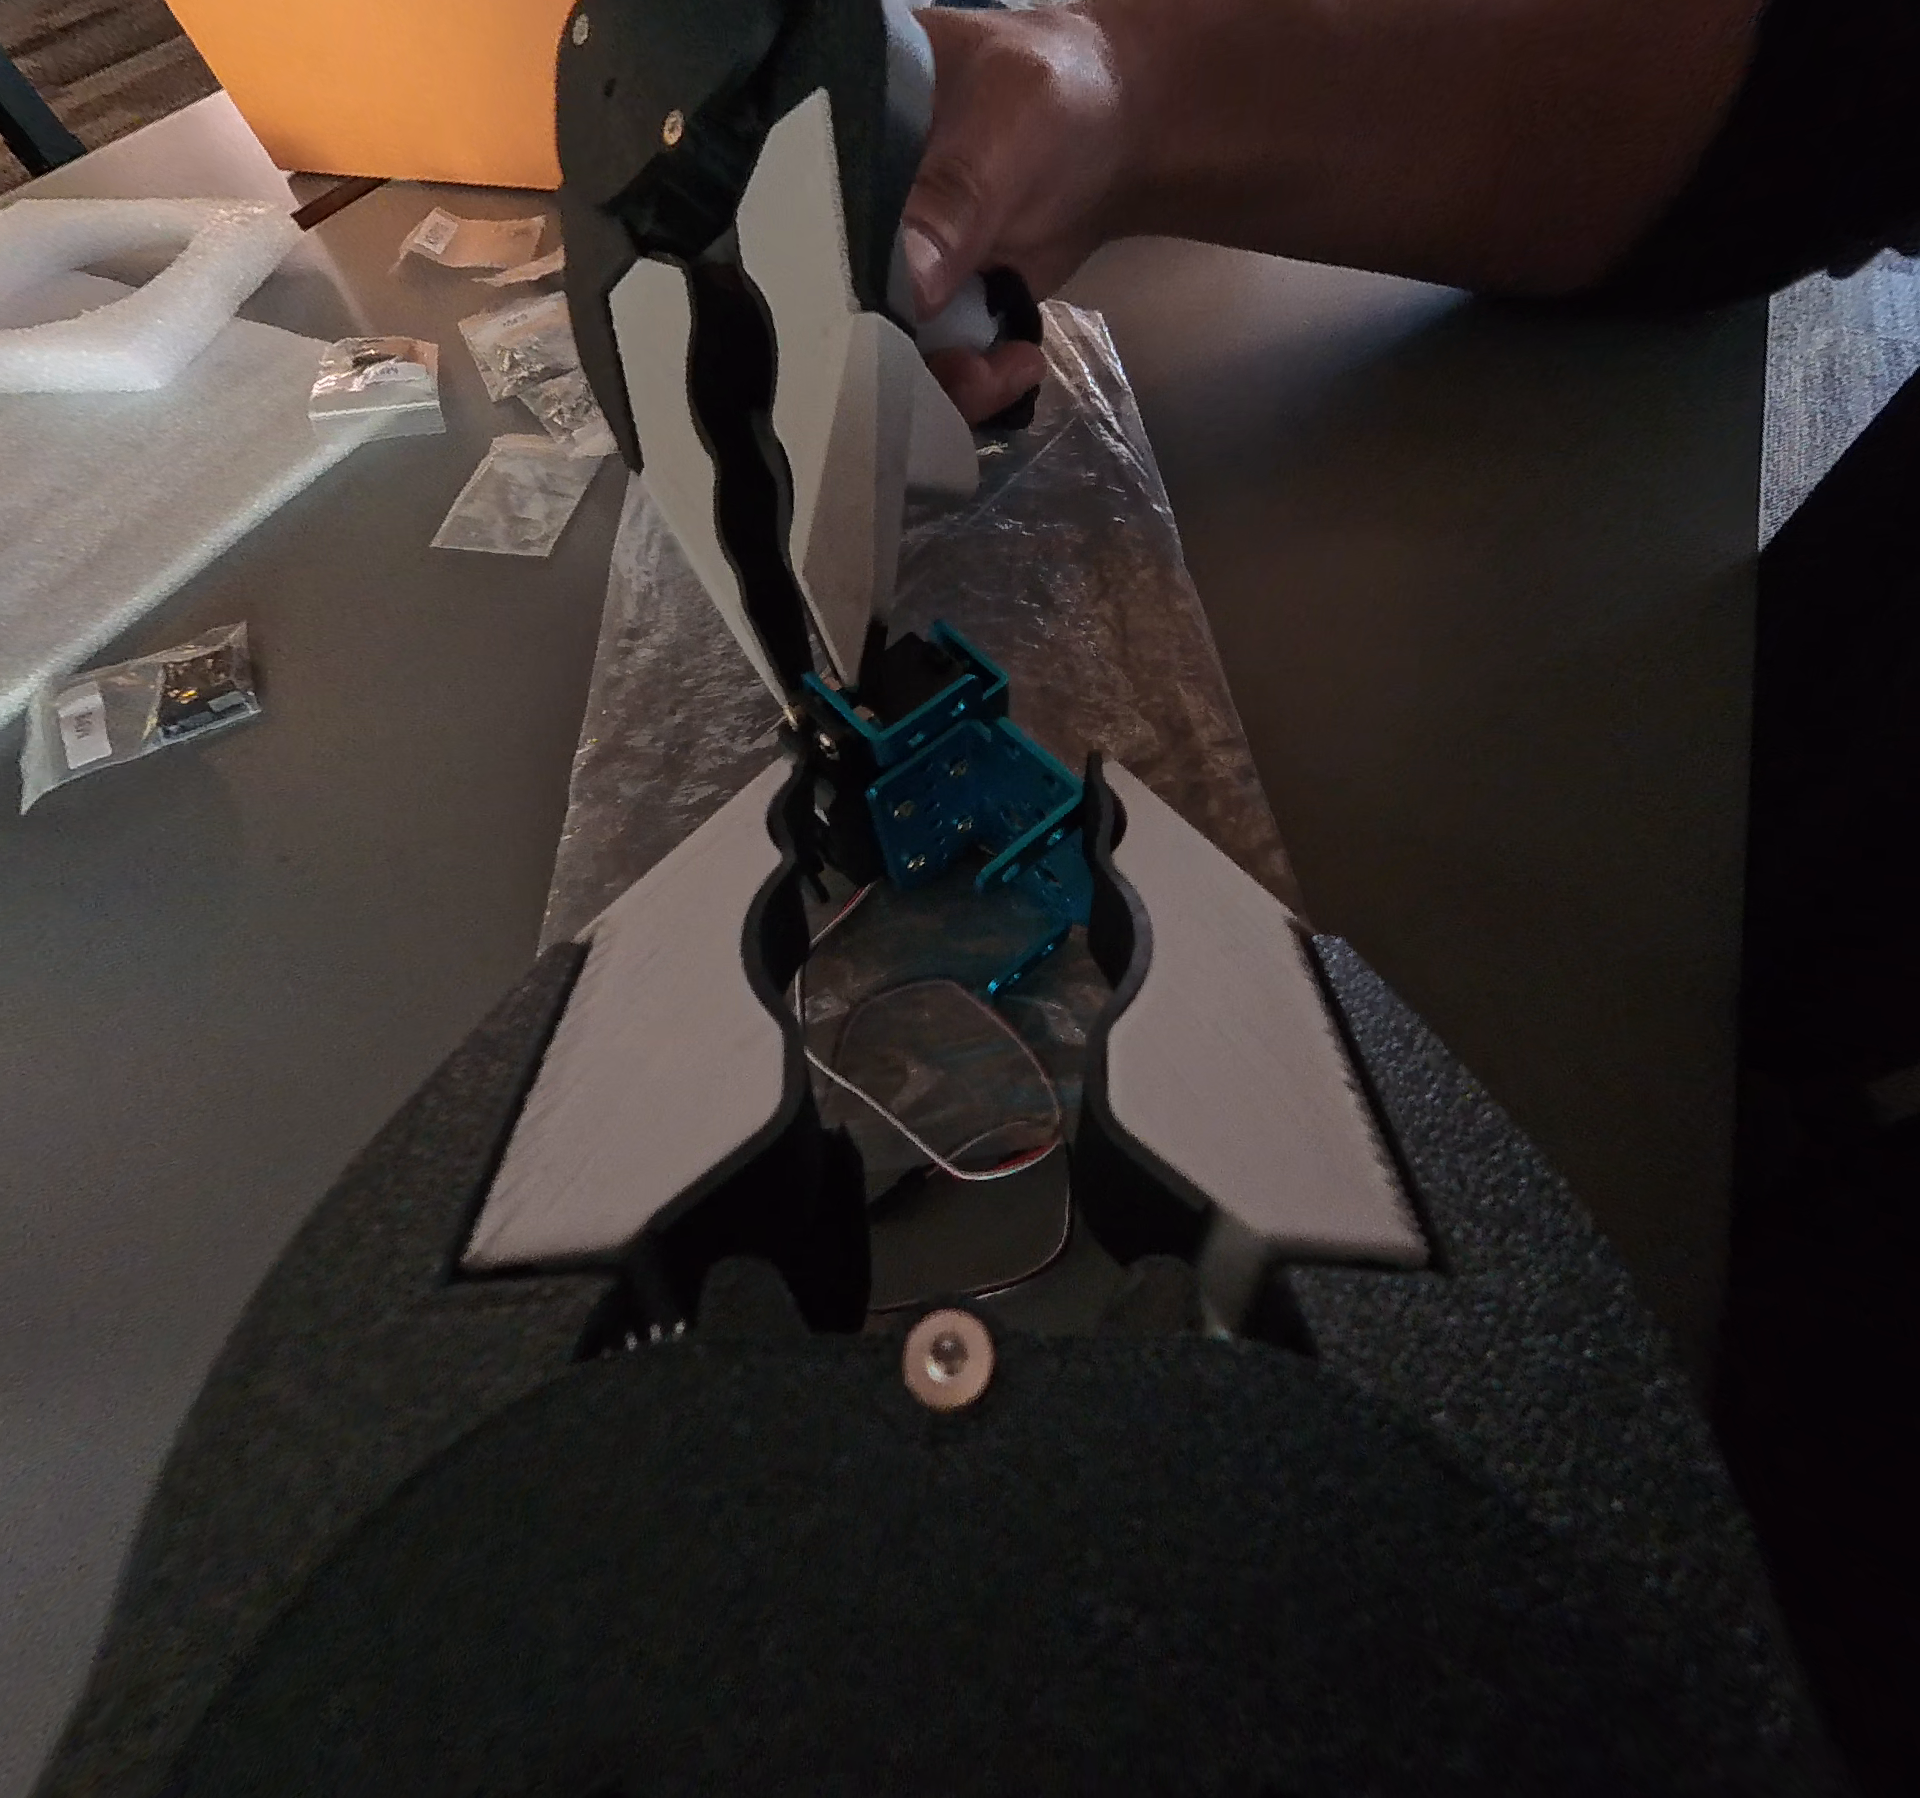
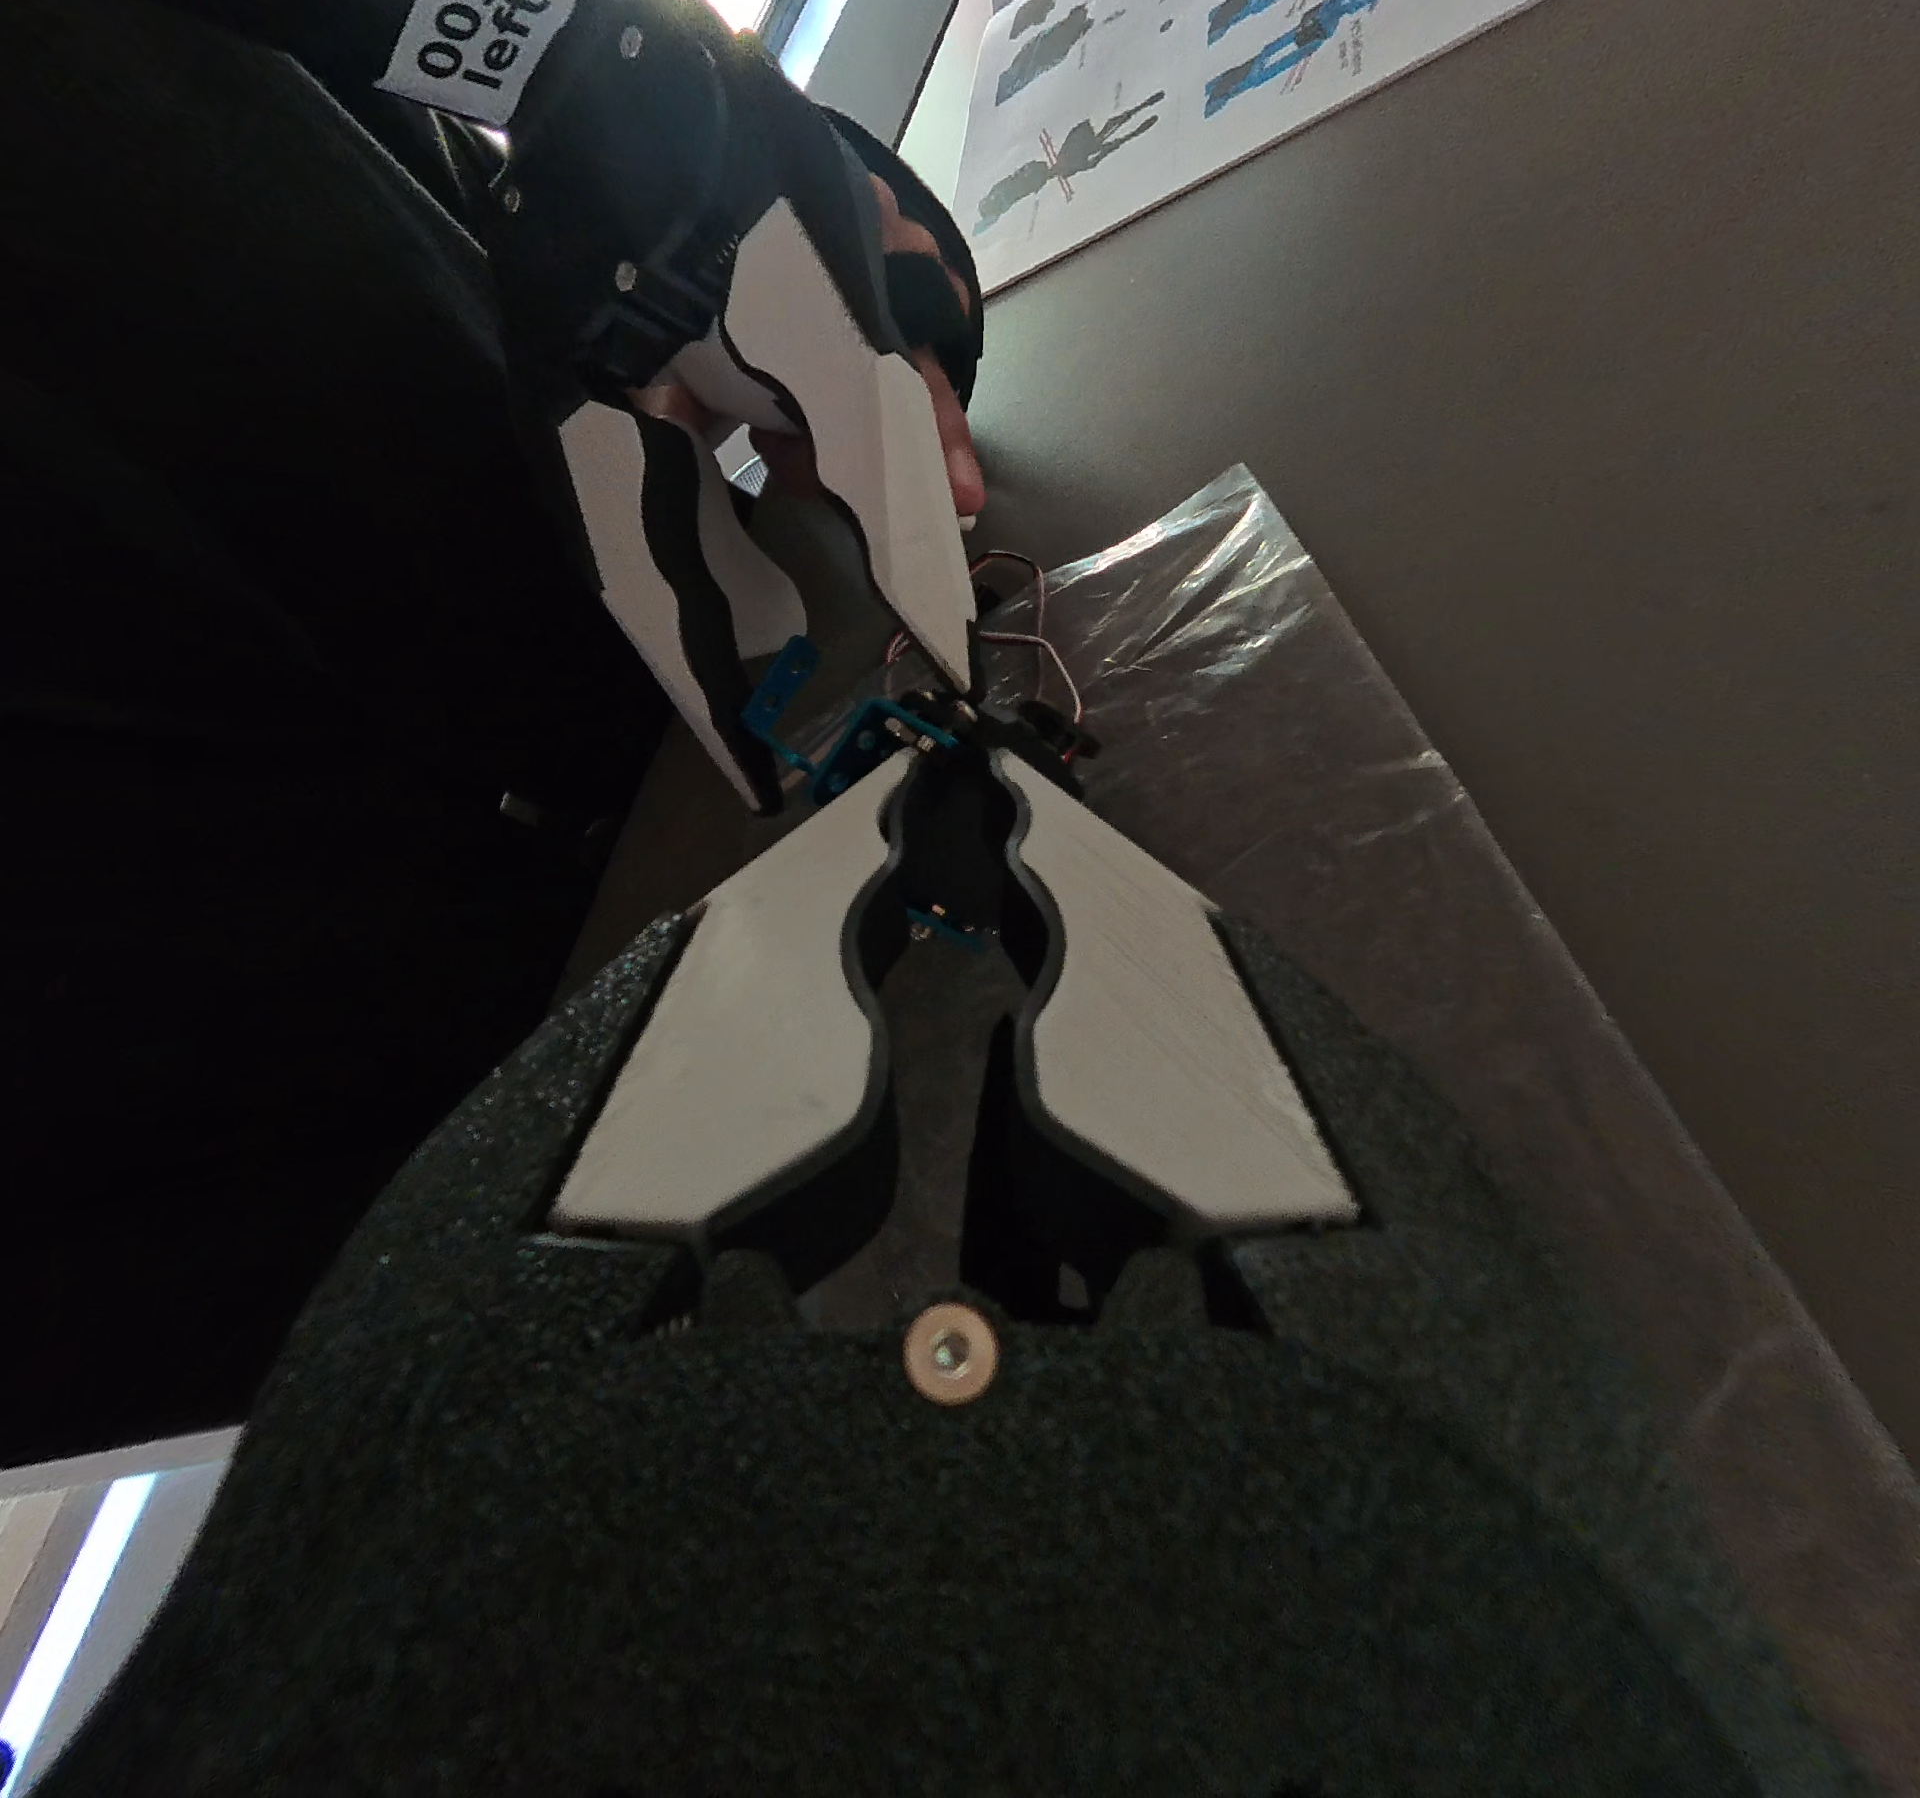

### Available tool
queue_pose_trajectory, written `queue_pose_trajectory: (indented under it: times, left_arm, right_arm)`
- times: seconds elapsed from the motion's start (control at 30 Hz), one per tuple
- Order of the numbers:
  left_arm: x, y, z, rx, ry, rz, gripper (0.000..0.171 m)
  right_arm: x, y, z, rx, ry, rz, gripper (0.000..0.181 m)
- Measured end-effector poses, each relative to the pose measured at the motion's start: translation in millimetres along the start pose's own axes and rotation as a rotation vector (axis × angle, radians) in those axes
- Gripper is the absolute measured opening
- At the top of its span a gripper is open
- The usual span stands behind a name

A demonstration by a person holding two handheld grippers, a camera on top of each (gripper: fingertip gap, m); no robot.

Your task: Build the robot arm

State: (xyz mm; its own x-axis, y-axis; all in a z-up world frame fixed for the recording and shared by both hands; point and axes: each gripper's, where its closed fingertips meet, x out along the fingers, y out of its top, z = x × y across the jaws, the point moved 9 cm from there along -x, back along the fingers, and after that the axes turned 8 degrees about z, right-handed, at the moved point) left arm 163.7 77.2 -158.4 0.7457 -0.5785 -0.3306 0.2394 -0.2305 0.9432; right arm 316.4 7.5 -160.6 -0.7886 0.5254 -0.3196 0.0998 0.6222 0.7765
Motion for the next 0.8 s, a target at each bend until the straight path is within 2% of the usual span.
queue_pose_trajectory:
  times: [0.13,0.3,0.53,0.67,0.8]
  left_arm:
    - [4.2,0.7,-1.0,-0.004,0.021,-0.007,0.071]
    - [6.7,2.7,0.7,-0.030,0.030,-0.013,0.065]
    - [1.4,2.7,-1.6,-0.037,0.150,-0.045,0.069]
    - [2.1,2.9,5.1,0.002,0.147,-0.026,0.054]
    - [3.0,2.0,5.5,0.009,0.148,-0.010,0.054]
  right_arm:
    - [3.5,0.3,-2.5,-0.009,-0.009,0.010,0.009]
    - [4.3,1.3,-3.2,-0.014,-0.029,0.012,0.007]
    - [2.6,2.6,-1.3,-0.030,-0.068,0.034,0.007]
    - [3.5,3.2,-1.3,-0.032,-0.073,0.037,0.007]
    - [3.2,3.6,-2.1,-0.032,-0.082,0.028,0.007]
